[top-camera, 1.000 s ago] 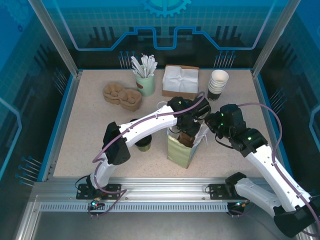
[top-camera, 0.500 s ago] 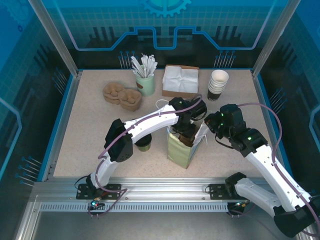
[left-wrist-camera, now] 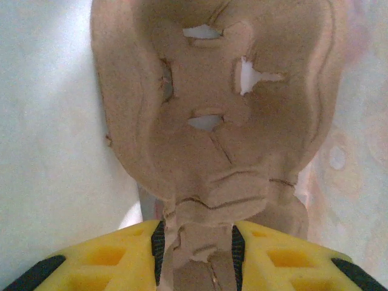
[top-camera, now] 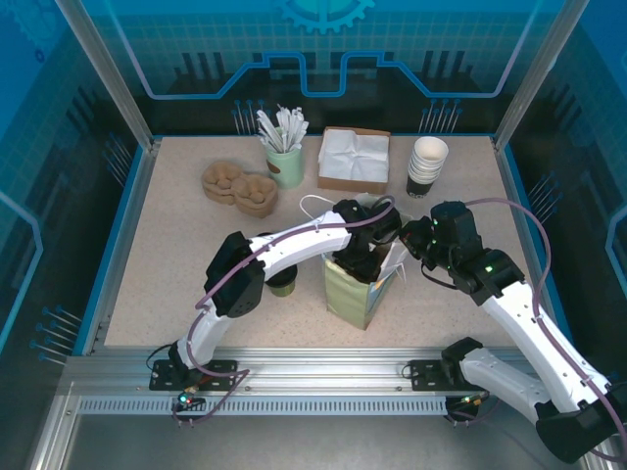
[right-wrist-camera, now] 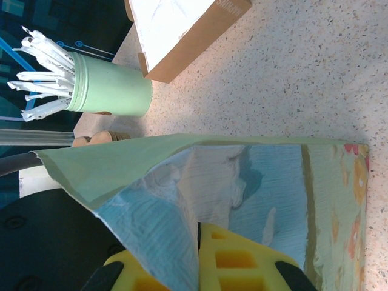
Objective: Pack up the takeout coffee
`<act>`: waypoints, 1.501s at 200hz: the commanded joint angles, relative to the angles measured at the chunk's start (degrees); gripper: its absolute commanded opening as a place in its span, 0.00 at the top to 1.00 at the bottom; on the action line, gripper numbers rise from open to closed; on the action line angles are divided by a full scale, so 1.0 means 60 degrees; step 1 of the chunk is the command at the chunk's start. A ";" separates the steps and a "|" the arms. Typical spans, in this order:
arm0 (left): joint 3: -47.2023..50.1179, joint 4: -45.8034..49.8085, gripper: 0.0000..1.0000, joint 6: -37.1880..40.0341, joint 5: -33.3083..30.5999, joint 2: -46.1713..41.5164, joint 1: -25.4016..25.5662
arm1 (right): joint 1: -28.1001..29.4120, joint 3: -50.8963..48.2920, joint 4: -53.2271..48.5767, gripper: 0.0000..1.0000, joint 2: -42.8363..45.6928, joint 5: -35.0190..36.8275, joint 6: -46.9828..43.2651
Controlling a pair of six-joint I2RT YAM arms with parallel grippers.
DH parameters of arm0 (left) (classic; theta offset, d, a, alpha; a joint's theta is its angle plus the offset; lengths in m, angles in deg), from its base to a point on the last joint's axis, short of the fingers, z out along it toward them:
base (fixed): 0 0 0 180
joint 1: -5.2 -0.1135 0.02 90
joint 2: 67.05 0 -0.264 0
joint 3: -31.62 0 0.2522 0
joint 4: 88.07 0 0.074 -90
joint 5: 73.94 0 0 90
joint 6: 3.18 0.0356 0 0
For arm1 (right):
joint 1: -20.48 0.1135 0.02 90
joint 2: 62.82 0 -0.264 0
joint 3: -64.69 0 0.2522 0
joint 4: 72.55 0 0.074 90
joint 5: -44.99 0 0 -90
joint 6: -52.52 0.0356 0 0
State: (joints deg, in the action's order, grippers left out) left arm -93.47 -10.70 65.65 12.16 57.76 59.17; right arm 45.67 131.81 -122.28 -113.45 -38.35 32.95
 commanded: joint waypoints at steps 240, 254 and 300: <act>0.0856 -0.1113 0.66 -0.0226 0.0164 -0.0038 -0.0383 | 0.0127 -0.0174 0.1746 1.00 0.0049 -0.1226 -0.2676; 0.0816 -0.1027 0.66 -0.0234 0.0155 0.0116 -0.0393 | 0.0117 -0.0164 0.1746 1.00 0.0030 -0.1218 -0.2731; 0.0942 -0.1240 0.66 -0.0286 0.0447 0.0364 -0.0388 | 0.0020 -0.0163 0.1660 1.00 0.0045 -0.1263 -0.2776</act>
State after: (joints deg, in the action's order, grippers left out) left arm -88.79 -17.85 64.62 12.90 57.87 56.73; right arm 45.67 130.50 -115.27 -113.47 -43.75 17.69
